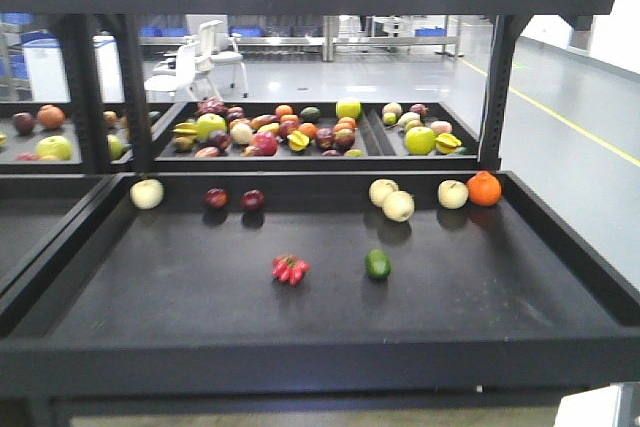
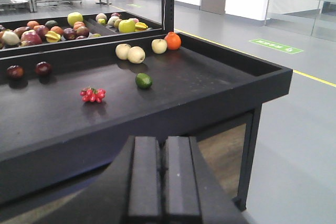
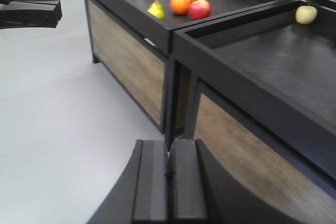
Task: Pick snacks and fruit into basket
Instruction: 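Drive the base up to the black fruit table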
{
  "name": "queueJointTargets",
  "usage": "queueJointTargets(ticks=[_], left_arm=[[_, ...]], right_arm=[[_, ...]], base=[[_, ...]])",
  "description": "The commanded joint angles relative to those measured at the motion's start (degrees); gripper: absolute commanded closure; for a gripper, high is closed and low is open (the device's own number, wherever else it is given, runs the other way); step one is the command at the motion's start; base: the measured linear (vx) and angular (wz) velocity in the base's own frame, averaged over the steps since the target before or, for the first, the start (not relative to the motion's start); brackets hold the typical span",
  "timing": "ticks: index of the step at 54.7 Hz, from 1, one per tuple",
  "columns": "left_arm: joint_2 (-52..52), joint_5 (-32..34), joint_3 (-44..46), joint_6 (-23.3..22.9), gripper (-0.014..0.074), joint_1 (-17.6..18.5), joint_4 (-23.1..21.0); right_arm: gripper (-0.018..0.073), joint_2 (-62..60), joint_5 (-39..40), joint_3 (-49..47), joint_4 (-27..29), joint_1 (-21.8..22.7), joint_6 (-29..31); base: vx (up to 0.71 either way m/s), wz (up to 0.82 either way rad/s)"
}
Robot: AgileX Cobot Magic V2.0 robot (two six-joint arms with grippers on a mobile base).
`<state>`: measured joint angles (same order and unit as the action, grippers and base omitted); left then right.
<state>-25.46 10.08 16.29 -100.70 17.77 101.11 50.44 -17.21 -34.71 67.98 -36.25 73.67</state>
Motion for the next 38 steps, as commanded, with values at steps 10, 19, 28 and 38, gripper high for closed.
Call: queueJointTargets(ticks=[10, 19, 28, 38], left_arm=[[-0.33, -1.34, 1.69, -0.38, 0.0594, -0.12, 2.37], [-0.33, -1.34, 1.69, -0.38, 0.0594, -0.12, 2.37], [-0.33, -1.34, 1.69, -0.38, 0.0594, -0.12, 2.37], [-0.33, -1.28, 1.69, -0.38, 0.0594, -0.12, 2.37]], right_arm=[[0.0568, -0.51, 1.04, -1.81, 1.05, 0.18, 0.28], [0.0568, -0.51, 1.04, -1.81, 1.05, 0.18, 0.28], [0.0568, -0.51, 1.04, -1.81, 1.05, 0.18, 0.28], [0.0568, -0.51, 1.14, -1.81, 1.05, 0.18, 0.16]], base=[[0.40, -0.15], [0.39, -0.07], [0.37, -0.04], [0.35, -0.06]])
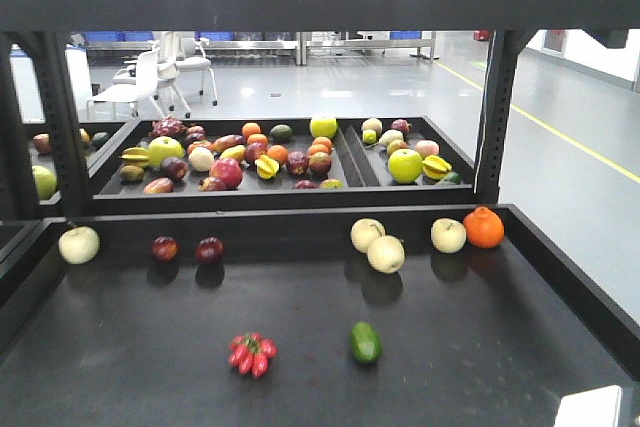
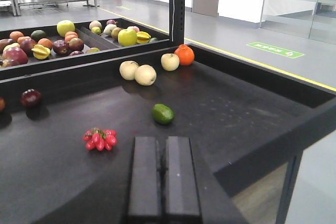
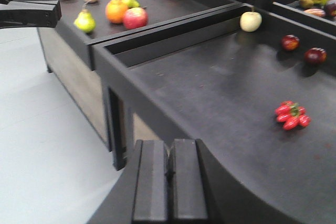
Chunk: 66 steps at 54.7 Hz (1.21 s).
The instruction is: Pick snacks and fruit into basket
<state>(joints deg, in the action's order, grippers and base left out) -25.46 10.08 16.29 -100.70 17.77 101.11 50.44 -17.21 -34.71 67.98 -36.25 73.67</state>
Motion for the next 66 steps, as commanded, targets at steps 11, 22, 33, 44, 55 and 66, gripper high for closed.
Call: queueJointTargets(ticks=[11, 22, 33, 44, 55, 66], left_arm=[[-0.33, -1.33, 1.69, -0.38, 0.0594, -0.12, 2.37], [-0.33, -1.33, 1.69, -0.38, 0.0594, -0.12, 2.37], [-0.33, -1.33, 1.69, -0.38, 0.0594, -0.12, 2.37], [-0.33, -1.33, 1.69, -0.38, 0.0594, -0.12, 2.37], [-0.33, -1.33, 1.69, -0.38, 0.0594, -0.12, 2.37], [-0.33, -1.33, 1.69, -0.38, 0.0594, -0.12, 2.37]], right_arm=[[0.0568, -0.51, 1.29, -1.81, 1.05, 0.18, 0.16], [0.0568, -0.51, 1.29, -1.81, 1.05, 0.18, 0.16], [0.0568, -0.51, 1.29, -1.81, 1.05, 0.18, 0.16], [0.0568, -0.51, 1.29, -1.81, 1.05, 0.18, 0.16], [0.0568, -0.51, 1.29, -1.81, 1.05, 0.18, 0.21], [0.0568, -0.51, 1.29, -1.81, 1.05, 0.18, 0.32]], base=[[0.32, -0.06], [0.27, -0.07], [0.21, -0.04], [0.17, 0.03], [0.14, 0.09], [0.10, 0.07]])
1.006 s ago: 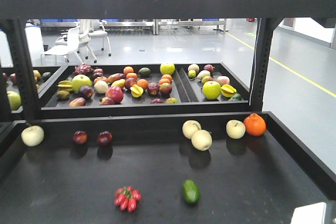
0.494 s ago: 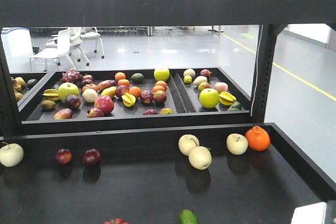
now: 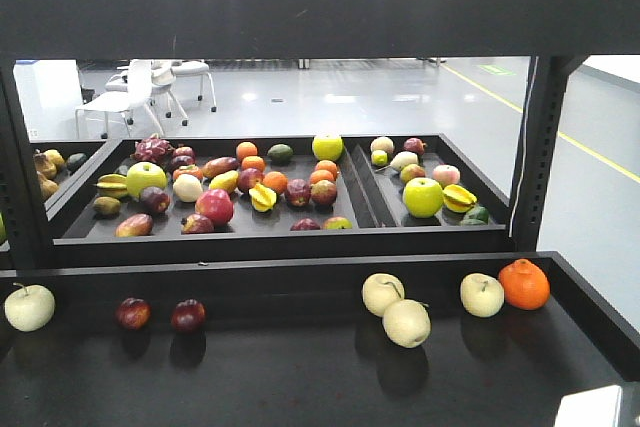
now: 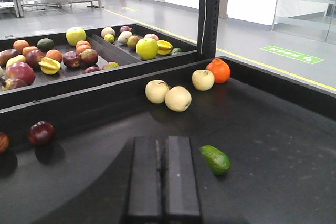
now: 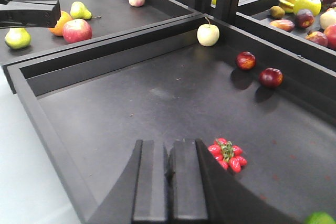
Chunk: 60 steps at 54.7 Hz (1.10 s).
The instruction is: Pick snacks and fruit into basket
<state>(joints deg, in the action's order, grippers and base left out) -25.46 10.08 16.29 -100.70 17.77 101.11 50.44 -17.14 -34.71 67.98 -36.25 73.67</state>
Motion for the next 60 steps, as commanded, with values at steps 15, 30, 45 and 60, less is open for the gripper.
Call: queueJointTargets(ticks=[15, 30, 45, 60], left_arm=[[-0.33, -1.33, 1.69, -0.38, 0.0594, -0.12, 2.37], [-0.33, -1.33, 1.69, -0.38, 0.0594, -0.12, 2.37], [-0.33, -1.33, 1.69, -0.38, 0.0594, -0.12, 2.37], [-0.33, -1.33, 1.69, -0.38, 0.0594, -0.12, 2.37]], right_arm=[[0.0568, -0.51, 1.22, -1.81, 1.05, 0.18, 0.32], [0.0568, -0.51, 1.22, -1.81, 1.05, 0.18, 0.32], [0.0568, -0.51, 1.38, -1.81, 1.05, 0.18, 0.27], [0.0568, -0.51, 1.38, -1.81, 1.05, 0.18, 0.27]], base=[[0.07, 0.02], [0.04, 0.01], [0.00, 0.00], [0.00, 0.00]])
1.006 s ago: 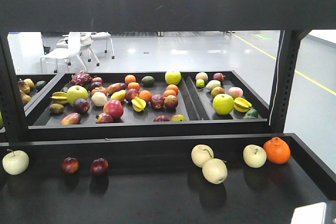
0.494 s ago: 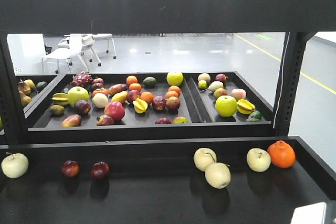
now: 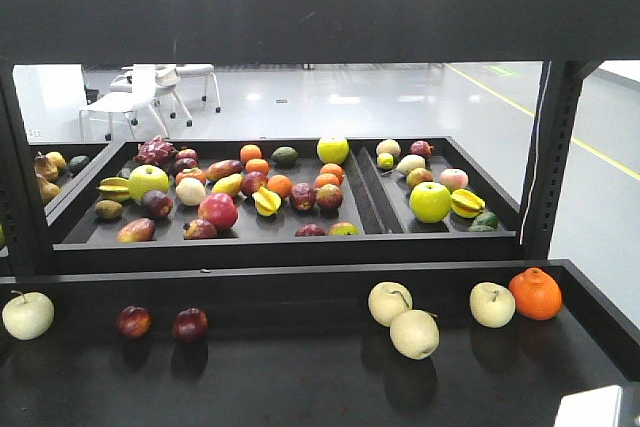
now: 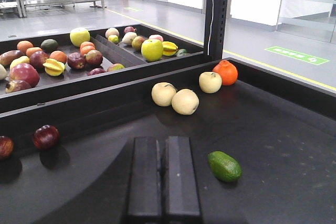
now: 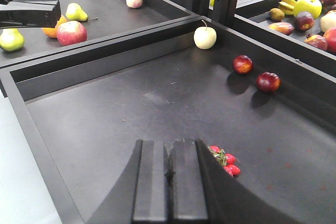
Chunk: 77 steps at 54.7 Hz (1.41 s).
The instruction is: Pick snacks and fruit into basket
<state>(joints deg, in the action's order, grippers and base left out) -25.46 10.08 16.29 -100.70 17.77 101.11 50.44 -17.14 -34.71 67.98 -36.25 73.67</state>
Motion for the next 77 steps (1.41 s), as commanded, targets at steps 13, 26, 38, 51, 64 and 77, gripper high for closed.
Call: queueJointTargets(ticks=[13, 26, 38, 51, 64, 77], left_arm=[[-0.33, -1.15, 1.69, -0.38, 0.0594, -0.12, 2.37], [-0.40, -2.15, 2.08, -6.36, 0.0594, -0.12, 2.18], [-4.38, -6.77, 7.77, -8.85, 0.0594, -0.12, 2.41], [-19.69, -6.30, 15.73, -8.75, 0.0594, -0.12, 2.41], [-36.98, -4.88, 24.95, -7.71, 0.0593, -0.12, 2.41], [-49.98, -2.33, 33.46, -7.71, 0.0584, -0.12, 2.41]], right_arm=[[0.0568, -0.51, 1.38, -1.81, 1.05, 0.18, 0.27], [0.0568, -0.51, 1.38, -1.81, 1.05, 0.18, 0.27], [0.0568, -0.51, 1.21, -1.81, 1.05, 0.18, 0.28], [0.0568, -0.51, 1.22, -1.81, 1.05, 0.18, 0.33], [0.0568, -0.51, 1.22, -1.81, 1.05, 0.18, 0.33], [0.0568, -0.51, 0.92, -1.81, 1.05, 0.18, 0.33]], base=[[0.00, 0.00], [0.00, 0.00], [0.00, 0.00], [0.00, 0.00], [0.00, 0.00], [0.00, 0.00]])
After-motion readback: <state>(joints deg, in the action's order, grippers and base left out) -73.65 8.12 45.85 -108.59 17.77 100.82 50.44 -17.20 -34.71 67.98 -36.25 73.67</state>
